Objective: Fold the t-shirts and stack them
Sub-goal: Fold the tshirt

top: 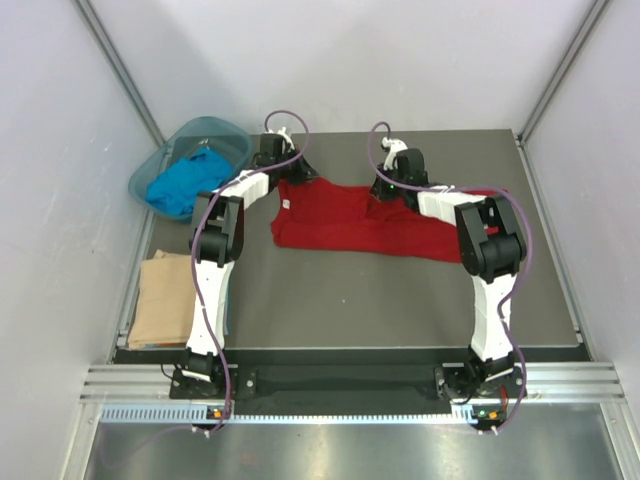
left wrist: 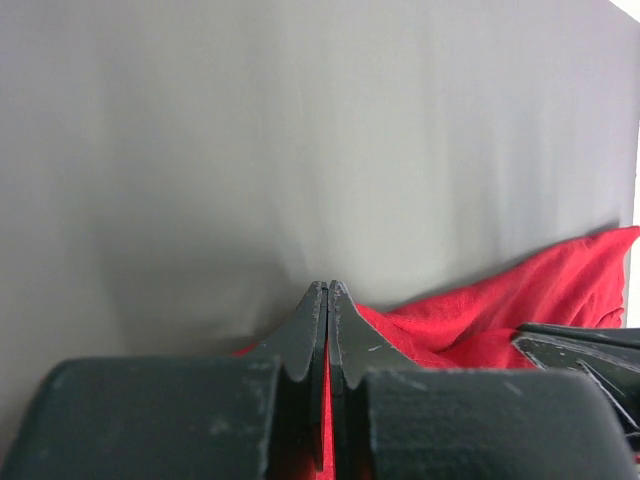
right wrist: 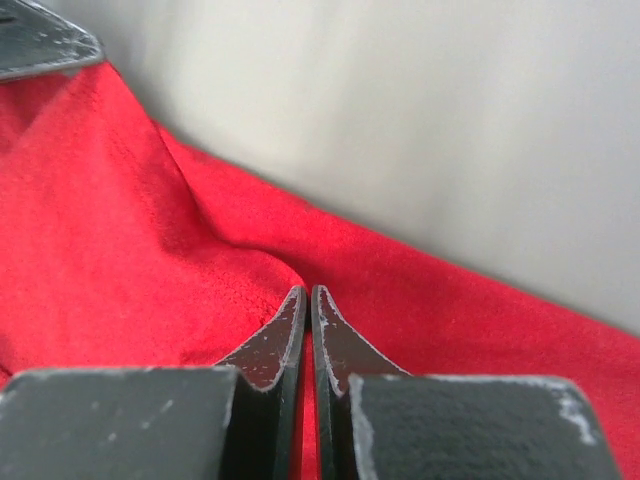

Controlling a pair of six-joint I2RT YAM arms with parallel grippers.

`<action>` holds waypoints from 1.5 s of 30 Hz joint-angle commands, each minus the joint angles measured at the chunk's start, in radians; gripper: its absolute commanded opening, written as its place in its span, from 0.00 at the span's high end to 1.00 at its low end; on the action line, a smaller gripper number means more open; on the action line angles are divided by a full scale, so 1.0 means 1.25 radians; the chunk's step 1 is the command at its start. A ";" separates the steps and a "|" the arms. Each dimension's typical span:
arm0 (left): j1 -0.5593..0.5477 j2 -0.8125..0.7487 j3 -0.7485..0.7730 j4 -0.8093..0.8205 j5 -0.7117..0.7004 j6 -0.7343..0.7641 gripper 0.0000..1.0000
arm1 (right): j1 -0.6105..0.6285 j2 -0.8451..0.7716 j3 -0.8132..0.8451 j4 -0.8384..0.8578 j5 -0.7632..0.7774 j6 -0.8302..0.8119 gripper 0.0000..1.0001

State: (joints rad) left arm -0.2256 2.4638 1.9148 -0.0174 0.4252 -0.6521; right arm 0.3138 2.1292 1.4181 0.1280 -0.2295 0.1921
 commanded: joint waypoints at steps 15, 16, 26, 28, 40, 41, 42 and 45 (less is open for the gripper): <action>-0.005 -0.130 -0.087 0.129 -0.038 -0.016 1.00 | -0.004 -0.104 -0.125 0.254 -0.035 -0.084 1.00; -0.005 -0.131 -0.087 0.138 -0.035 -0.013 1.00 | -0.004 -0.098 -0.120 0.249 -0.031 -0.085 1.00; -0.006 -0.082 -0.035 0.139 0.010 -0.021 1.00 | -0.003 -0.092 -0.129 0.235 0.015 -0.046 1.00; -0.006 -0.077 -0.036 0.138 0.008 -0.019 1.00 | -0.003 -0.087 -0.122 0.227 0.024 -0.044 0.95; -0.006 -0.014 0.008 0.121 0.008 -0.024 1.00 | -0.004 -0.045 0.021 -0.020 0.072 0.180 0.51; -0.006 -0.014 0.007 0.121 0.008 -0.026 1.00 | -0.004 -0.044 0.021 -0.026 0.072 0.214 0.52; -0.006 -0.011 0.007 0.121 0.007 -0.024 1.00 | -0.004 -0.042 0.024 -0.032 0.069 0.235 0.53; -0.006 -0.011 0.006 0.123 0.008 -0.026 1.00 | 0.001 -0.027 0.039 -0.068 0.042 0.293 0.55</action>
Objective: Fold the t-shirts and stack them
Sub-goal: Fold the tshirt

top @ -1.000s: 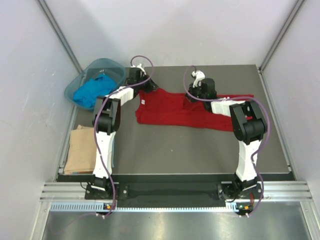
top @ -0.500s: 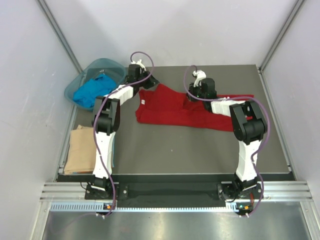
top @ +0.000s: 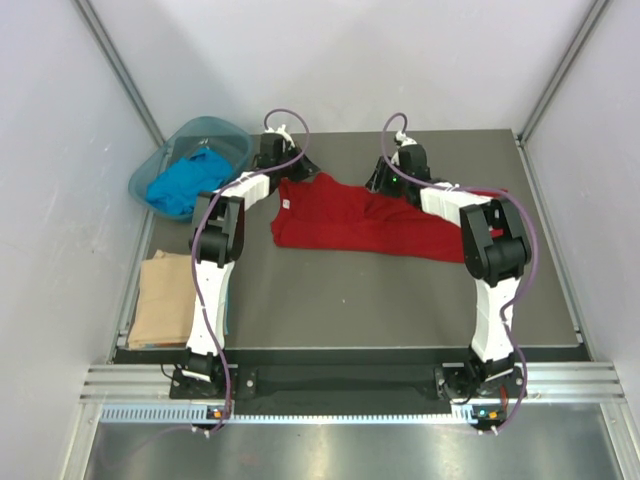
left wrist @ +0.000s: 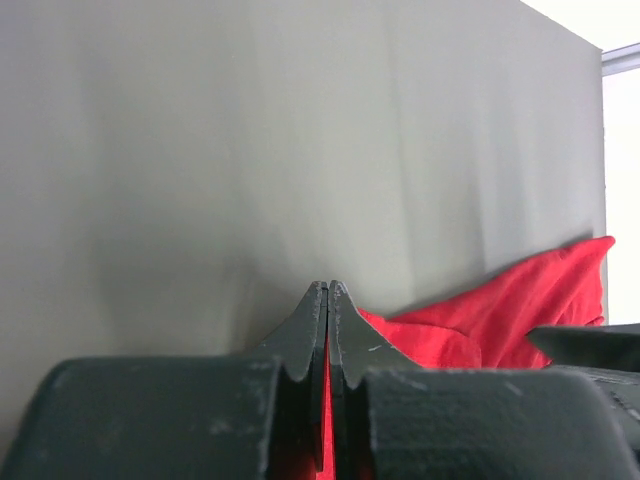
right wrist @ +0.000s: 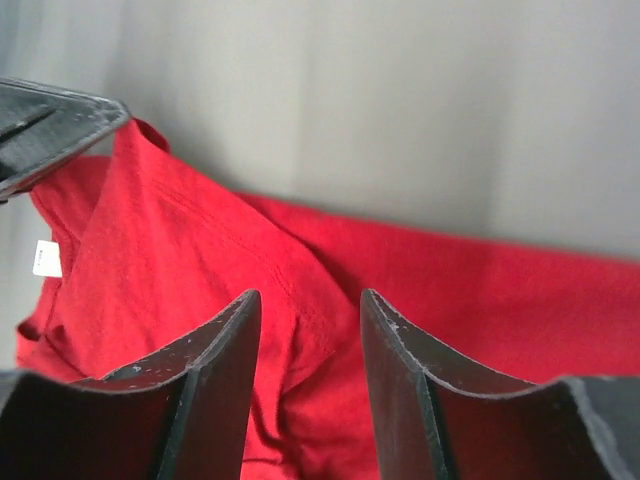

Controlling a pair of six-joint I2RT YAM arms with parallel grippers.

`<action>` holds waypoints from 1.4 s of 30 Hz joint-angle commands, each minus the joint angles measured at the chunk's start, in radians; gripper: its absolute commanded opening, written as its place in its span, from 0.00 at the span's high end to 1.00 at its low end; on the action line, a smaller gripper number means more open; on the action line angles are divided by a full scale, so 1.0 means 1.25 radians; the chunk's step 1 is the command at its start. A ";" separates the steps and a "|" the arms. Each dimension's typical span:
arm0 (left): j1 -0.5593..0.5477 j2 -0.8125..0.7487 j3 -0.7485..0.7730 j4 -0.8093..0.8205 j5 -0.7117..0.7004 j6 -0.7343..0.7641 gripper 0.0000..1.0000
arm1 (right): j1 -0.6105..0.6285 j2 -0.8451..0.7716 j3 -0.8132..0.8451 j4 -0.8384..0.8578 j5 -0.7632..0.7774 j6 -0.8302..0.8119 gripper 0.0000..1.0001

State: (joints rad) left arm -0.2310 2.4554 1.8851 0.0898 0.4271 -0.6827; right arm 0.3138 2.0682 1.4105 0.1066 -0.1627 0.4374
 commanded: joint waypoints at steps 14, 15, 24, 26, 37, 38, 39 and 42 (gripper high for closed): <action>-0.002 -0.003 0.031 0.023 -0.003 0.010 1.00 | 0.003 0.082 0.082 -0.120 -0.007 0.154 0.59; -0.002 -0.003 0.032 0.023 -0.001 0.010 1.00 | 0.002 0.087 0.082 -0.114 -0.017 0.156 0.60; -0.001 -0.045 0.028 -0.022 -0.010 0.048 1.00 | -0.015 0.061 0.060 -0.036 -0.037 0.102 1.00; -0.001 -0.056 0.027 -0.031 -0.012 0.058 1.00 | -0.019 0.044 0.036 -0.001 -0.038 0.072 1.00; -0.001 -0.147 -0.085 0.013 -0.048 0.048 1.00 | -0.019 -0.048 -0.084 0.169 -0.125 -0.072 1.00; -0.001 -0.159 -0.109 0.032 -0.052 0.044 1.00 | -0.019 -0.058 -0.100 0.185 -0.124 -0.077 1.00; -0.001 -0.174 -0.130 0.043 -0.058 0.043 1.00 | -0.019 -0.071 -0.118 0.199 -0.123 -0.082 1.00; -0.001 -0.181 -0.131 0.031 -0.052 0.045 1.00 | -0.017 -0.085 -0.128 0.204 -0.132 -0.104 1.00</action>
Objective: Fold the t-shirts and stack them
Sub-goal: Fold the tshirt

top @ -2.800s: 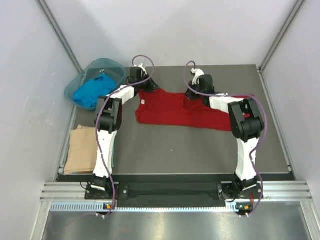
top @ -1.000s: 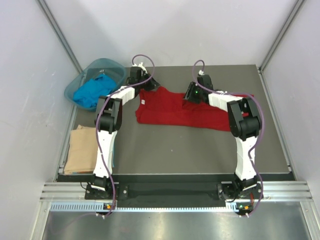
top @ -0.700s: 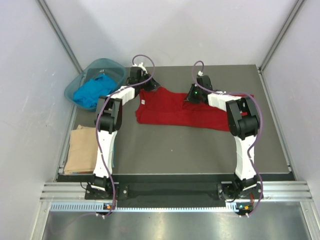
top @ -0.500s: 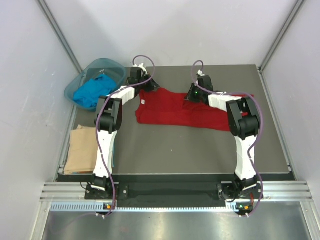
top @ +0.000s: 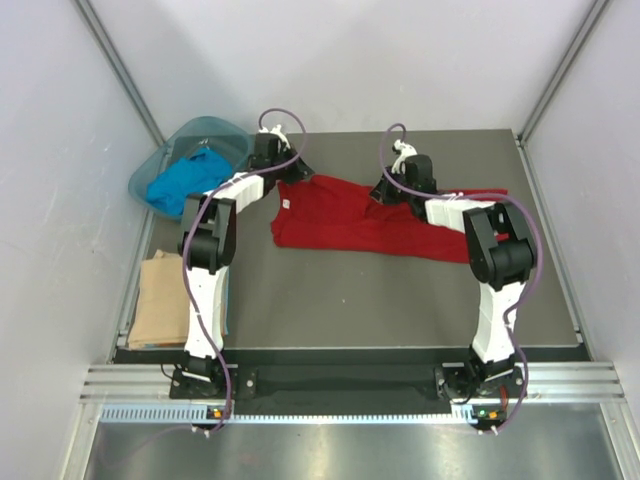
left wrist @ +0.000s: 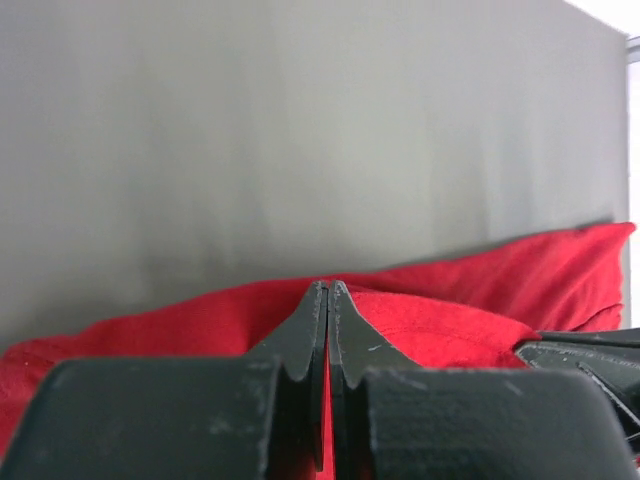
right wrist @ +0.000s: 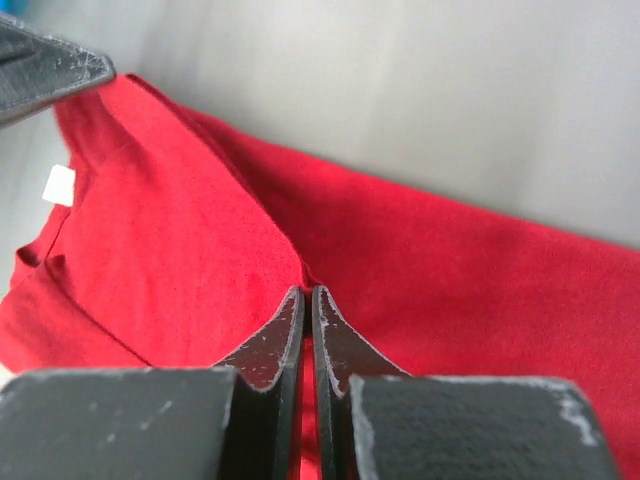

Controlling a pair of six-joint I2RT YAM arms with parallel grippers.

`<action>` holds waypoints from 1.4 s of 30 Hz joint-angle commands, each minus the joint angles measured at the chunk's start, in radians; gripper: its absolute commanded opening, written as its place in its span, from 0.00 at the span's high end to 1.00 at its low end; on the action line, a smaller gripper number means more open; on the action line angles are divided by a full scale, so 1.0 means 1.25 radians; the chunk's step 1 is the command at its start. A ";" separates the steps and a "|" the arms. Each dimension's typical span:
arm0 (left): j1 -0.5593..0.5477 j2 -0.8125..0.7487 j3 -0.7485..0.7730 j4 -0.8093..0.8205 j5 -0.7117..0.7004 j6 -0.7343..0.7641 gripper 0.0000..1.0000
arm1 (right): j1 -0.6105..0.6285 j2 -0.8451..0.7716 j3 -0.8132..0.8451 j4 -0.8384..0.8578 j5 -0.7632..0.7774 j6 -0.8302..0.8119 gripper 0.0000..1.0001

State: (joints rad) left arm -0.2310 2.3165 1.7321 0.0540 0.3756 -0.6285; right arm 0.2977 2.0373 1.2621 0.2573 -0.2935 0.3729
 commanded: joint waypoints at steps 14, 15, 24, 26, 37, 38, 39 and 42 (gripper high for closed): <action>-0.001 -0.189 -0.176 -0.001 -0.053 0.033 1.00 | 0.018 -0.134 -0.126 0.068 -0.127 -0.187 0.95; -0.002 -0.198 -0.201 0.001 -0.060 0.039 1.00 | 0.024 -0.141 -0.136 0.068 -0.142 -0.190 0.94; -0.001 -0.312 -0.346 -0.022 -0.121 0.047 1.00 | 0.069 -0.187 -0.141 -0.062 -0.285 -0.245 0.81; 0.001 -0.334 -0.372 -0.021 -0.149 0.054 0.96 | 0.091 -0.193 -0.137 -0.112 -0.281 -0.265 0.77; -0.002 -0.389 -0.361 -0.089 -0.147 0.052 0.71 | 0.099 -0.222 -0.159 -0.087 -0.205 -0.128 0.66; -0.002 -0.387 -0.360 -0.076 -0.109 0.041 0.71 | 0.108 -0.216 -0.150 -0.080 -0.178 -0.110 0.66; -0.005 -0.375 -0.356 -0.071 -0.087 0.038 0.71 | 0.115 -0.211 -0.142 -0.081 -0.131 -0.087 0.67; -0.024 -0.343 -0.344 -0.068 -0.059 0.030 0.71 | 0.132 -0.173 -0.114 -0.084 -0.092 -0.057 0.67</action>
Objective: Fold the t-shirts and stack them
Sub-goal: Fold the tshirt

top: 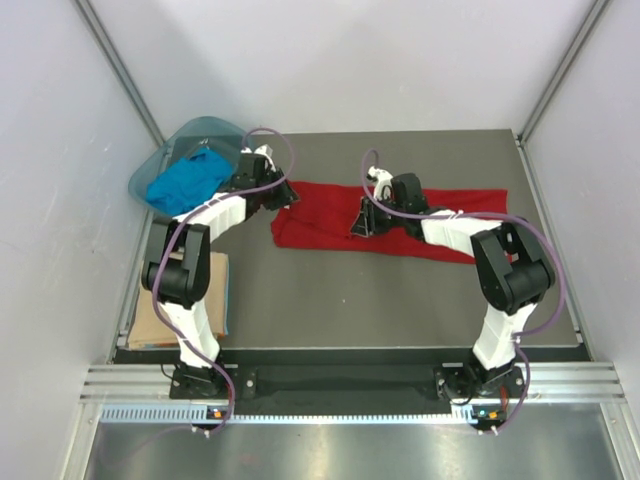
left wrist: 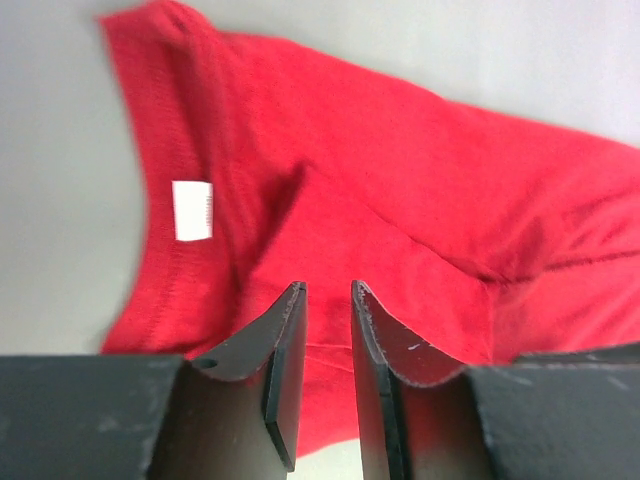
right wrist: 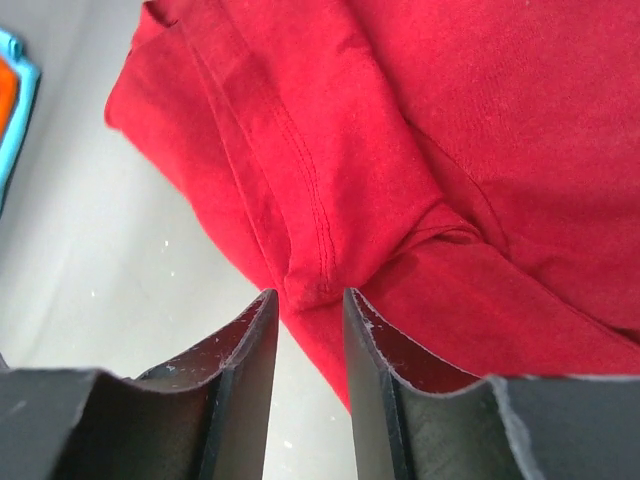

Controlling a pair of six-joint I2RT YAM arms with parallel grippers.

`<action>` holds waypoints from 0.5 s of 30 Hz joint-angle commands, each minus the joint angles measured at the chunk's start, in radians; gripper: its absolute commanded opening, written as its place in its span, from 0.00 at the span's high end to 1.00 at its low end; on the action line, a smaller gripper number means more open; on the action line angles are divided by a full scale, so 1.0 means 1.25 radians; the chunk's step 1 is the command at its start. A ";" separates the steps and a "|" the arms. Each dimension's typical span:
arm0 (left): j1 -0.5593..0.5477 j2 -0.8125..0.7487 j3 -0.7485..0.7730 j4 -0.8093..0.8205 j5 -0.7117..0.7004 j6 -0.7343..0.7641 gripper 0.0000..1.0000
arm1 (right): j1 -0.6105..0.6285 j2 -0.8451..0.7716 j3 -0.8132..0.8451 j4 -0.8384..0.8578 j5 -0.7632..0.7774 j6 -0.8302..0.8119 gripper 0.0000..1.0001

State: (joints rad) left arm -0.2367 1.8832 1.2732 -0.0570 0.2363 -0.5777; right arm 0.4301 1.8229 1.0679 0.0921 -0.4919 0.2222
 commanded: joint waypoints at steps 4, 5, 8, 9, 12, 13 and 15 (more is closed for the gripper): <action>-0.035 0.036 0.020 0.005 0.045 -0.010 0.70 | 0.029 0.049 0.068 0.020 0.114 0.093 0.69; -0.035 0.042 0.010 0.006 0.038 -0.011 0.70 | 0.029 0.052 0.062 0.018 0.131 0.092 0.69; -0.035 0.070 0.009 -0.002 0.011 -0.003 0.70 | 0.029 0.056 0.038 0.018 0.225 0.091 0.69; -0.035 0.081 0.016 -0.006 0.007 0.000 0.70 | 0.029 0.058 0.038 0.013 0.241 0.090 0.69; -0.035 0.127 0.076 -0.044 0.000 0.006 0.70 | 0.029 0.060 0.038 0.002 0.284 0.086 0.71; -0.035 0.134 0.108 -0.068 -0.009 0.007 0.70 | 0.029 0.051 0.038 -0.005 0.296 0.085 0.71; -0.035 0.145 0.143 -0.098 -0.023 0.015 0.70 | 0.029 0.034 0.035 -0.010 0.320 0.089 0.71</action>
State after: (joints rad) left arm -0.2840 2.0529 1.3643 -0.1349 0.2607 -0.5808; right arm 0.4599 1.9003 1.1126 0.0742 -0.1814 0.3195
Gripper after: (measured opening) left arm 0.298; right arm 0.288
